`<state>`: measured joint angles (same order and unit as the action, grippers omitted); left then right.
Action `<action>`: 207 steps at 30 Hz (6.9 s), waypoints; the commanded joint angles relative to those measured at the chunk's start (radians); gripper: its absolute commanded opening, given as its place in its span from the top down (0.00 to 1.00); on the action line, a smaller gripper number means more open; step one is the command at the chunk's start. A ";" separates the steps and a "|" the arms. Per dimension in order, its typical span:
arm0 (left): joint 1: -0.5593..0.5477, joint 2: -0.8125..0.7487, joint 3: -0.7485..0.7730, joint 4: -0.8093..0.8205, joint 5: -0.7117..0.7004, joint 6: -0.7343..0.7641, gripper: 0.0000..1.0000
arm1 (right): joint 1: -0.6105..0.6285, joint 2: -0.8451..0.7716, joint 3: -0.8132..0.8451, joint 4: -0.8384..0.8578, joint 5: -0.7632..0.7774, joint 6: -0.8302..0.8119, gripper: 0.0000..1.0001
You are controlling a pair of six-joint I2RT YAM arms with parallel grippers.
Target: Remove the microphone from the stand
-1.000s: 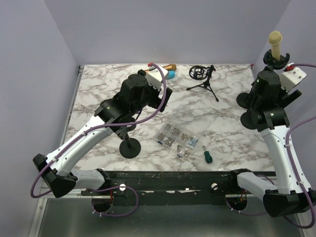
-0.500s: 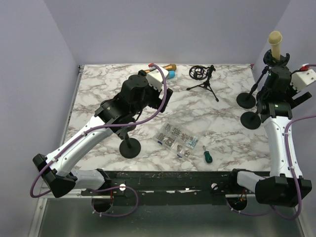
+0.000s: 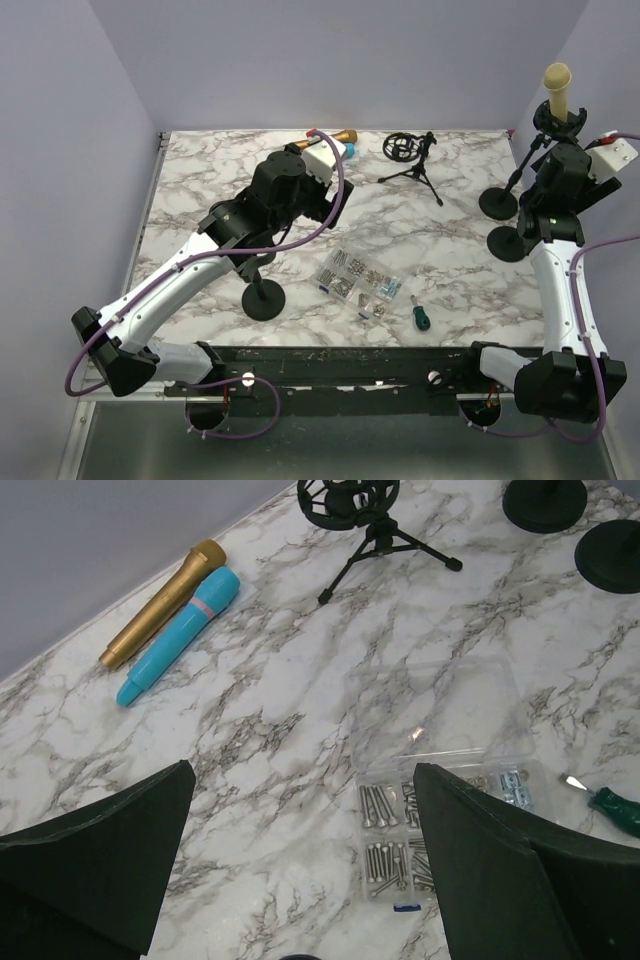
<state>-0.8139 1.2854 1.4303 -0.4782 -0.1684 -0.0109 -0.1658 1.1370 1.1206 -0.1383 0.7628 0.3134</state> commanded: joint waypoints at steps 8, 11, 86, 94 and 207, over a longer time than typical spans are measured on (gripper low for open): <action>-0.011 0.025 0.011 -0.010 -0.038 0.040 0.05 | -0.006 -0.043 -0.061 0.110 -0.130 -0.029 0.47; -0.010 0.020 0.011 -0.007 -0.039 0.040 0.05 | -0.006 -0.087 -0.078 0.103 -0.184 -0.020 0.56; 0.280 -0.622 -0.205 -0.201 0.568 -0.321 0.02 | 0.814 -0.006 0.331 -0.034 -1.276 0.001 0.99; 0.282 -0.791 -0.318 -0.212 0.637 -0.293 0.02 | 1.095 0.066 0.240 0.009 -1.212 -0.139 0.99; 0.035 -0.582 -0.547 0.084 0.515 -0.132 1.00 | 1.157 -0.195 -0.132 0.309 -0.803 -0.132 0.95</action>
<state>-0.7803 0.7124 0.8951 -0.3641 0.3470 -0.1558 0.9867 0.9977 1.0100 0.1711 -0.1570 0.2173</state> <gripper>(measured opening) 0.338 0.516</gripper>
